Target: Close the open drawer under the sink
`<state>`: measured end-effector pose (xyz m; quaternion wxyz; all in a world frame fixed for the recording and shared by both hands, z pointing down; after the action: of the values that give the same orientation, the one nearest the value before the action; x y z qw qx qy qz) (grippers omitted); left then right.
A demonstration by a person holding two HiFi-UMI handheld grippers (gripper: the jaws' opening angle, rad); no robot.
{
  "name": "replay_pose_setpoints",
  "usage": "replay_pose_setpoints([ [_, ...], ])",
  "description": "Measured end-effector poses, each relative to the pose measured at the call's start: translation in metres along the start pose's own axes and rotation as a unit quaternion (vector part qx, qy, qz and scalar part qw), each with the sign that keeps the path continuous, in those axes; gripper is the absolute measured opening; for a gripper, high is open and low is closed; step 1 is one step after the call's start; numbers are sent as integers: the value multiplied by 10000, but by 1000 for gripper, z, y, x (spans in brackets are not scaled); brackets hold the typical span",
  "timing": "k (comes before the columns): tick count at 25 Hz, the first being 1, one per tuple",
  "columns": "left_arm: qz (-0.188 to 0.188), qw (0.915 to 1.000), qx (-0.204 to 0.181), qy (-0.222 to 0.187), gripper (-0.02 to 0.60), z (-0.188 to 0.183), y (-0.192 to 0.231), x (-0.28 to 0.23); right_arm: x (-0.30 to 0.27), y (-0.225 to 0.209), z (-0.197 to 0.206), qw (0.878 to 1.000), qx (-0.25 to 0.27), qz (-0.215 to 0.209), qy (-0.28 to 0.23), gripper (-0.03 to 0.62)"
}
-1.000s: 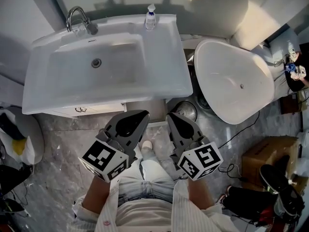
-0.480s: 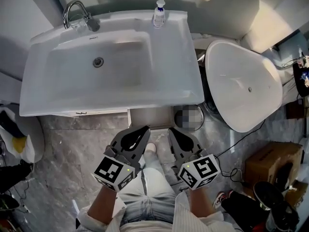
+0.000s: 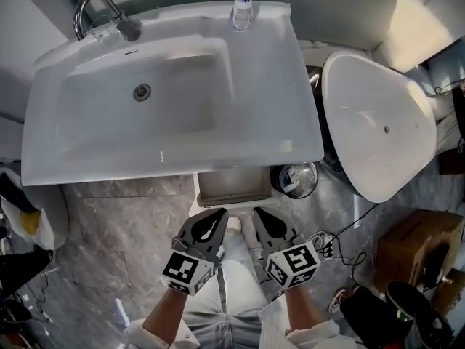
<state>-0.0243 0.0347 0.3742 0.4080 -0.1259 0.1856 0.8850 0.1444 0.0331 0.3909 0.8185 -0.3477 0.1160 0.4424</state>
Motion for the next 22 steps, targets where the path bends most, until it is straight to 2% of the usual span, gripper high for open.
replay_pose_setpoints([
  [7, 217, 9988, 33, 435, 16, 56, -9, -22, -22, -23, 49, 9993, 3, 90, 369, 9],
  [17, 15, 9952, 188, 957, 17, 129, -5, -23, -44, -41, 106, 9968, -35, 94, 797, 9],
  [22, -75, 9931, 283, 1133, 17, 156, 4, -27, -50, -53, 129, 9952, -206, 244, 922, 9],
])
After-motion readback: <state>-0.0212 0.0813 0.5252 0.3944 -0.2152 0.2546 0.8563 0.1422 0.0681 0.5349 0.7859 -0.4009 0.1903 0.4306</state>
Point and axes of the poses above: the fingertips, and each gripper's own axes: x backward along the fingers, y to its left, z out of its underside, the point moved 8 cm from there along x, backward along the fingers, and after that the axes turned 9 degrees about -x, right-handed, at the moved point
